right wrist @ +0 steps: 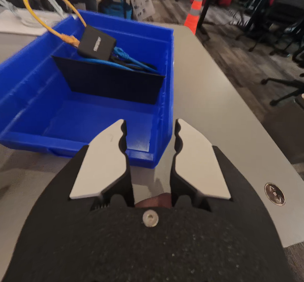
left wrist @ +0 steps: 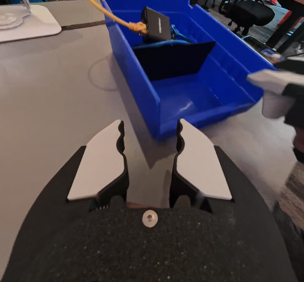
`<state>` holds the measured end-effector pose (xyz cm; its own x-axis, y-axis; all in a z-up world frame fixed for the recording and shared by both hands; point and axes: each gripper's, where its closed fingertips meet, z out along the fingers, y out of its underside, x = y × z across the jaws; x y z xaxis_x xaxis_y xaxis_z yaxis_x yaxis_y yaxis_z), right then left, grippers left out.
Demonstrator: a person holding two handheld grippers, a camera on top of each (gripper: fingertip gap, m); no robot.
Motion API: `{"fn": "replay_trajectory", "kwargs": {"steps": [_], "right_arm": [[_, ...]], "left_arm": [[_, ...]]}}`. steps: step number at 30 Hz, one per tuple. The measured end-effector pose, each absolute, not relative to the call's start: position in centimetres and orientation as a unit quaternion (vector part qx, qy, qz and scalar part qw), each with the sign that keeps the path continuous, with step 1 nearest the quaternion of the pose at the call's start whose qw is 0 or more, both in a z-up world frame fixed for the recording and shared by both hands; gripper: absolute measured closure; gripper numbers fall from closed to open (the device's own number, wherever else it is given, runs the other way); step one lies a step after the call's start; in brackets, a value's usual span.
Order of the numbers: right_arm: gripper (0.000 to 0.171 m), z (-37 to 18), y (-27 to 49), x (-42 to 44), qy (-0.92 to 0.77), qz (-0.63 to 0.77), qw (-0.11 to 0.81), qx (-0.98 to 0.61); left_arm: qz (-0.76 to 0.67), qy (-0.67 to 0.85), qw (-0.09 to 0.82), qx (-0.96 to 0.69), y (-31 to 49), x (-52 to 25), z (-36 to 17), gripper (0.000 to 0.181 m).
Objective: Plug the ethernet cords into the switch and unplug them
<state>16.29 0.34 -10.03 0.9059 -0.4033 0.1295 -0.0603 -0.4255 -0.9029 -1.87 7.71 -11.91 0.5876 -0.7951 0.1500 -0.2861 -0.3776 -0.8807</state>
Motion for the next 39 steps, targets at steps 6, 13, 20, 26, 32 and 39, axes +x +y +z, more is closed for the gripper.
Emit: {"fn": "replay_trajectory", "kwargs": {"steps": [6, 13, 20, 26, 32, 39], "right_arm": [[0.120, -12.0, 1.4, 17.8, 0.156, -0.154, 0.494, -0.841], [0.166, -13.4, 2.3, 15.9, 0.162, -0.110, 0.470, -0.861], [0.166, -10.1, 6.3, 5.0, 0.076, -0.075, 0.533, -0.839], [0.166, -12.6, 11.3, -1.8, 0.037, -0.043, 0.506, -0.861], [0.165, -13.3, 12.1, -2.5, 0.021, -0.012, 0.511, -0.859], [0.138, -12.0, 3.8, -4.2, -0.191, -0.059, 0.483, -0.852]], "left_arm": [[-0.236, 0.340, 0.442, -0.796, 11.1, 2.0, -13.5, 0.159], [-0.200, 0.306, 0.471, -0.803, 12.0, -0.5, -12.4, 0.175], [-0.146, 0.254, 0.527, -0.797, 13.1, -12.7, -9.7, 0.176], [-0.107, 0.211, 0.512, -0.826, 16.1, -20.2, -11.6, 0.176], [-0.147, 0.224, 0.482, -0.834, 15.5, -20.8, -13.0, 0.160], [-0.150, 0.155, 0.501, -0.838, 9.9, -33.1, -8.2, 0.145]]}}
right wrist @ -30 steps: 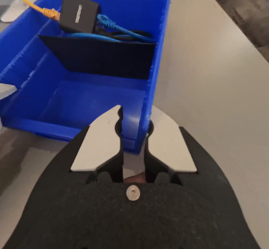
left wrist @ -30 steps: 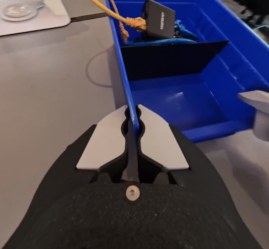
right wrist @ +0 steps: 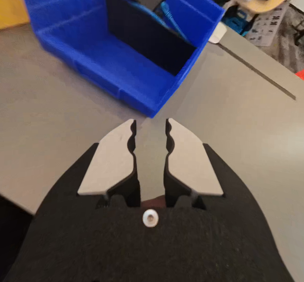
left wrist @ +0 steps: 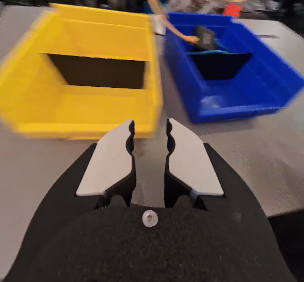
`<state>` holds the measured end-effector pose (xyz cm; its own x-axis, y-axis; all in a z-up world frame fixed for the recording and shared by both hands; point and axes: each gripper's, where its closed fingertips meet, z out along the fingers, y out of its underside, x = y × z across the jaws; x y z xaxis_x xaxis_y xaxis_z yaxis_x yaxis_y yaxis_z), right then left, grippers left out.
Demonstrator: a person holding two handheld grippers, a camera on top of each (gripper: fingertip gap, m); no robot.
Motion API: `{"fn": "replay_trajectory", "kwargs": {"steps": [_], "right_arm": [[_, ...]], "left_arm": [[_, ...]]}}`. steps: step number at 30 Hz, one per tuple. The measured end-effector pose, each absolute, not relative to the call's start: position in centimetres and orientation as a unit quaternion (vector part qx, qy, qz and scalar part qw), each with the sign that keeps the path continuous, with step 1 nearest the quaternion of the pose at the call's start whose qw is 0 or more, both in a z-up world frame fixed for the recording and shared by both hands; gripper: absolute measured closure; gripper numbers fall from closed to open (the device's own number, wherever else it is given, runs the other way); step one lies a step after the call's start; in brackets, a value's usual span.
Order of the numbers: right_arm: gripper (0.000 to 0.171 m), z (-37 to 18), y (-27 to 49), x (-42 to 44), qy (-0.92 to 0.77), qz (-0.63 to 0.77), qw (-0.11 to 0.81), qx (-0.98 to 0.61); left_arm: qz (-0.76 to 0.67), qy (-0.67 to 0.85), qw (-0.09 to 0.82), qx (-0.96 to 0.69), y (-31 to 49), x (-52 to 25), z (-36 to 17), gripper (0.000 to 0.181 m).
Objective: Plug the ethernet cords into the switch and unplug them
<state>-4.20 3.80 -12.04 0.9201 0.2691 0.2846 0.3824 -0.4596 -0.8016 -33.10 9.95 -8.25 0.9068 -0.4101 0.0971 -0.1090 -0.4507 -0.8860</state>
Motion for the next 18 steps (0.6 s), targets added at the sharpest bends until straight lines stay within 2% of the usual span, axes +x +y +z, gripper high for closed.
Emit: {"fn": "replay_trajectory", "kwargs": {"steps": [3, 6, 11, 12, 13, 14, 16, 18], "right_arm": [[0.123, -14.4, -0.7, -6.9, -0.268, -0.019, 0.440, -0.857], [0.122, -15.5, -3.2, -10.8, -0.330, 0.028, 0.403, -0.853], [0.124, -16.2, -3.6, -17.6, -0.383, 0.126, 0.377, -0.834], [0.124, -16.2, -3.6, -19.0, -0.379, 0.156, 0.368, -0.835], [0.124, -16.2, -3.2, -20.1, -0.374, 0.183, 0.360, -0.835], [0.124, -16.2, -2.7, -21.1, -0.365, 0.199, 0.355, -0.838], [0.125, -16.4, -1.1, -22.0, -0.344, 0.192, 0.354, -0.848], [0.125, -15.9, 0.7, -23.2, -0.320, 0.188, 0.365, -0.854]], "left_arm": [[-0.064, 0.076, 0.520, -0.848, 12.3, -44.8, -8.2, 0.144], [-0.028, 0.045, 0.483, -0.874, 15.6, -51.8, -10.3, 0.142], [-0.109, 0.115, 0.487, -0.859, 21.1, -49.5, -11.1, 0.146], [-0.099, 0.124, 0.477, -0.865, 22.1, -49.5, -11.9, 0.154], [-0.098, 0.131, 0.456, -0.875, 22.6, -49.3, -13.0, 0.172], [-0.106, 0.129, 0.446, -0.879, 22.8, -49.1, -13.6, 0.177], [-0.125, 0.118, 0.450, -0.876, 21.9, -48.5, -13.6, 0.179], [-0.087, 0.117, 0.454, -0.879, 20.2, -48.6, -13.7, 0.179]]}}
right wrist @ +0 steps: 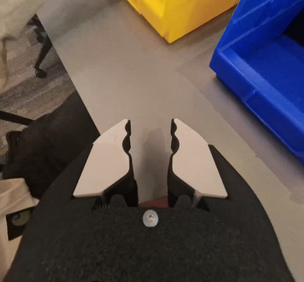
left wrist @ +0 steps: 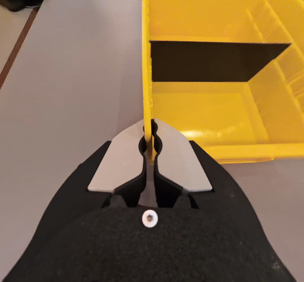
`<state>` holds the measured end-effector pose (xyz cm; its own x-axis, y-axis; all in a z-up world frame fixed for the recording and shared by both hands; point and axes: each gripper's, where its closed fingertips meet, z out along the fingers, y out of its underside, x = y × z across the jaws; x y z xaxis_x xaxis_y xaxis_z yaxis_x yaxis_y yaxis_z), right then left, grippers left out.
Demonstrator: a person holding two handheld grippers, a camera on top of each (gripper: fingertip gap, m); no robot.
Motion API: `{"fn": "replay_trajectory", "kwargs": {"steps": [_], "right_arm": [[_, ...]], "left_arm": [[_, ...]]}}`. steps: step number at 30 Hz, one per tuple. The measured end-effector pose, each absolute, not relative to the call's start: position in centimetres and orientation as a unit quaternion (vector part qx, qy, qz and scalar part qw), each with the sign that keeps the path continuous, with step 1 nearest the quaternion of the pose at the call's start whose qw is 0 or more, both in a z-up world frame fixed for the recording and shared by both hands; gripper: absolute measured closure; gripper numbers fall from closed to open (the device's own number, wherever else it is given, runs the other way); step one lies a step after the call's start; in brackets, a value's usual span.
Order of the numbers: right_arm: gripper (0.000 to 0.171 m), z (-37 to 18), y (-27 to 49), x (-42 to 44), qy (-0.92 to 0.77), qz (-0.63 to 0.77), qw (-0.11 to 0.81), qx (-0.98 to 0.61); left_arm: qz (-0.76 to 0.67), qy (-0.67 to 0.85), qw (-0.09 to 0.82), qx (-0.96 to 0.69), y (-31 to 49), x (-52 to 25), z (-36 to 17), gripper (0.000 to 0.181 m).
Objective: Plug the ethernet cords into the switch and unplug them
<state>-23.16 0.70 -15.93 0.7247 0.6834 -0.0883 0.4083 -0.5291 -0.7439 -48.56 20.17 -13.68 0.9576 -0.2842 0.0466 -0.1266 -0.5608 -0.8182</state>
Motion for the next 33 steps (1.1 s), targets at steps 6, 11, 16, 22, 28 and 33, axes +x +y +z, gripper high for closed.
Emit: {"fn": "replay_trajectory", "kwargs": {"steps": [6, 11, 16, 22, 28, 33], "right_arm": [[0.125, -13.7, 6.0, -27.0, -0.231, 0.190, 0.426, -0.854], [0.123, -13.3, 7.5, -31.8, -0.222, 0.222, 0.439, -0.842], [0.159, -12.1, 7.8, -30.9, -0.182, 0.146, 0.485, -0.843], [0.160, -3.6, 7.5, -26.9, -0.190, 0.081, 0.596, -0.776], [0.161, 4.7, 7.1, -12.0, -0.096, 0.008, 0.650, -0.754], [0.164, 3.5, 3.7, 5.2, -0.013, -0.087, 0.613, -0.785]], "left_arm": [[-0.042, 0.039, 0.450, -0.891, 12.5, -49.3, -13.7, 0.179], [-0.029, -0.001, 0.454, -0.891, 7.8, -49.9, -13.6, 0.179], [-0.018, 0.002, 0.534, -0.845, 5.4, -49.4, -10.0, 0.177], [0.024, 0.044, 0.628, -0.776, 5.2, -45.9, -2.5, 0.179], [-0.054, 0.131, 0.676, -0.724, 8.2, -31.2, 4.5, 0.177], [-0.150, 0.223, 0.619, -0.738, 8.8, -13.3, 2.1, 0.176]]}}
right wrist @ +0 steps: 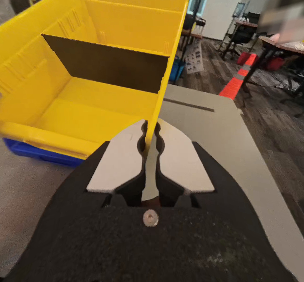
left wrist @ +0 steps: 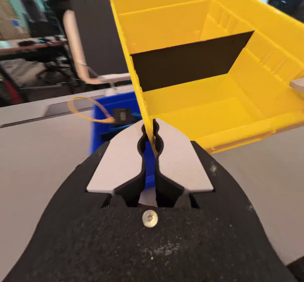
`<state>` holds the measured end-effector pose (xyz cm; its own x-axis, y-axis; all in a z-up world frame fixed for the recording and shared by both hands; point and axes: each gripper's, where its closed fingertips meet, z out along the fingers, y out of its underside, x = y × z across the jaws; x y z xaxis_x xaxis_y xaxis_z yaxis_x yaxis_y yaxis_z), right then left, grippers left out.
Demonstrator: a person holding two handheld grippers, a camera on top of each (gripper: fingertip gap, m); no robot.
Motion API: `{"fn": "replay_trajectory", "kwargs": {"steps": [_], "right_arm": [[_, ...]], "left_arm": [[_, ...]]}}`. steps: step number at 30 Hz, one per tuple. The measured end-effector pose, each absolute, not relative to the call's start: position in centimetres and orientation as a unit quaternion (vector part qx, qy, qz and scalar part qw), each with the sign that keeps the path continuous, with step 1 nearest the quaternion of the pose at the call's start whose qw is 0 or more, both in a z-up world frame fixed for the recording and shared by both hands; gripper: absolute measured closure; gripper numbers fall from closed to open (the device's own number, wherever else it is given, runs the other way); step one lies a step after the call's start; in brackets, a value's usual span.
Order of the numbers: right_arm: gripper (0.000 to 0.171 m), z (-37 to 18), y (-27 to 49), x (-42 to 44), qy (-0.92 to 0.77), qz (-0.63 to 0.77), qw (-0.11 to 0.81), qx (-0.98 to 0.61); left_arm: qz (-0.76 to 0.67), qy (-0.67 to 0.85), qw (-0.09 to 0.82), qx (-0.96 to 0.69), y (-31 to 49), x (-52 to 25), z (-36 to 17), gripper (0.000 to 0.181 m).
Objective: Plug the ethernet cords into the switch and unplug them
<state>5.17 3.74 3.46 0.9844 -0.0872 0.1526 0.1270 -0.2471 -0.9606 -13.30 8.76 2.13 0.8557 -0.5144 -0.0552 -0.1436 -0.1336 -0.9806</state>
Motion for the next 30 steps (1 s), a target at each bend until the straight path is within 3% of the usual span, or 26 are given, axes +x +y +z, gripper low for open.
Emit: {"fn": "replay_trajectory", "kwargs": {"steps": [5, 10, 13, 16, 22, 25, 30], "right_arm": [[0.166, -3.4, 2.4, 19.7, 0.050, -0.056, 0.555, -0.829], [0.166, -12.2, 3.5, 25.7, 0.058, 0.012, 0.488, -0.871], [0.166, -13.2, 3.8, 28.3, 0.059, -0.012, 0.502, -0.863], [0.167, -13.2, 3.7, 30.4, 0.058, -0.030, 0.510, -0.858], [0.166, -13.4, 3.5, 30.6, 0.030, -0.062, 0.477, -0.876], [0.147, -12.2, 2.5, 30.8, 0.044, -0.096, 0.472, -0.875], [0.141, -6.5, -0.1, 25.4, 0.043, -0.141, 0.519, -0.842]], "left_arm": [[-0.185, 0.287, 0.566, -0.750, 7.7, 1.6, -3.8, 0.171], [-0.157, 0.305, 0.519, -0.783, 8.3, 7.8, -9.9, 0.170], [-0.149, 0.334, 0.520, -0.772, 8.4, 10.4, -11.2, 0.169], [-0.190, 0.359, 0.462, -0.788, 7.2, 12.2, -13.6, 0.164], [-0.234, 0.388, 0.442, -0.774, 6.0, 12.4, -13.4, 0.154], [-0.311, 0.412, 0.432, -0.739, 3.6, 10.7, -11.0, 0.132], [-0.329, 0.345, 0.475, -0.740, 4.3, -3.2, -6.7, 0.131]]}}
